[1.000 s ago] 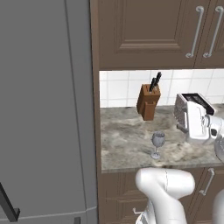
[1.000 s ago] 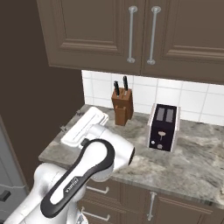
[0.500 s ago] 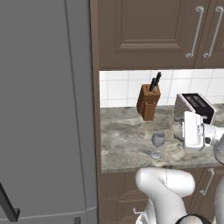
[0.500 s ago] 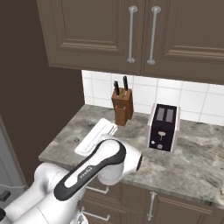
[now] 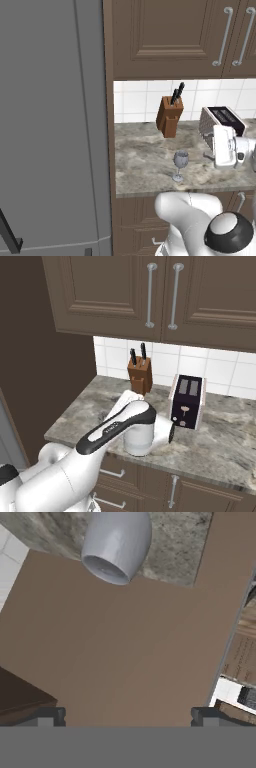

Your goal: Retrieve the wine glasses from the counter and place one next to each plate.

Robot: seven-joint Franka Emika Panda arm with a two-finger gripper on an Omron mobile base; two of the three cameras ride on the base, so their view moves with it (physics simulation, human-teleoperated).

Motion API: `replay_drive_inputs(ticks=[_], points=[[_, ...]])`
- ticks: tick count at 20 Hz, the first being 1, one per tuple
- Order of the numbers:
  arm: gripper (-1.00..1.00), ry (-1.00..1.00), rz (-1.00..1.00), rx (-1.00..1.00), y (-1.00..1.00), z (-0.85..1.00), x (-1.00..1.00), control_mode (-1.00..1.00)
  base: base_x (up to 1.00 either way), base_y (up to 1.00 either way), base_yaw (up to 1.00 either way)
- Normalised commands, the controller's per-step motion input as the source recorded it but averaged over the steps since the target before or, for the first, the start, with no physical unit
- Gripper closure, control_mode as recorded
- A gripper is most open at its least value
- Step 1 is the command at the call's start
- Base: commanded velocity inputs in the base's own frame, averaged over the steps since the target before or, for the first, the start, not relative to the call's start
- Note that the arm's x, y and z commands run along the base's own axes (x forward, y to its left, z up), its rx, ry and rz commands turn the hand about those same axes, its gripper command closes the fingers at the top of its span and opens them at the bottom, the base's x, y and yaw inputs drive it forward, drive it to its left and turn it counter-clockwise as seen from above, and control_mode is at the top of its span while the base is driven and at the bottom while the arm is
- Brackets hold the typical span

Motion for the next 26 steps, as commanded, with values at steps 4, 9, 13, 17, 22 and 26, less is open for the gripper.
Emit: replay_drive_inputs(ticks=[4,9,13,17,22,26], points=[[-1.00,0.02,0.00,-0.08,-0.03,-0.20,0.00,-1.00,0.00,0.00,0.00],[-1.00,0.05,0.00,-0.12,-0.03,-0.35,0.00,-1.00,0.00,0.00,0.00],[-1.00,0.07,0.00,-0.03,-0.02,-0.23,0.00,-1.00,0.00,0.00,0.00],[-1.00,0.12,0.00,0.00,0.00,-0.34,0.00,-1.00,0.00,0.00,0.00],[-1.00,0.14,0.00,0.00,0.00,-0.32,0.00,-1.00,0.00,0.00,0.00],[-1.00,0.20,0.00,0.00,-0.04,-0.27,0.17,-1.00,0.00,0.00,0.00]])
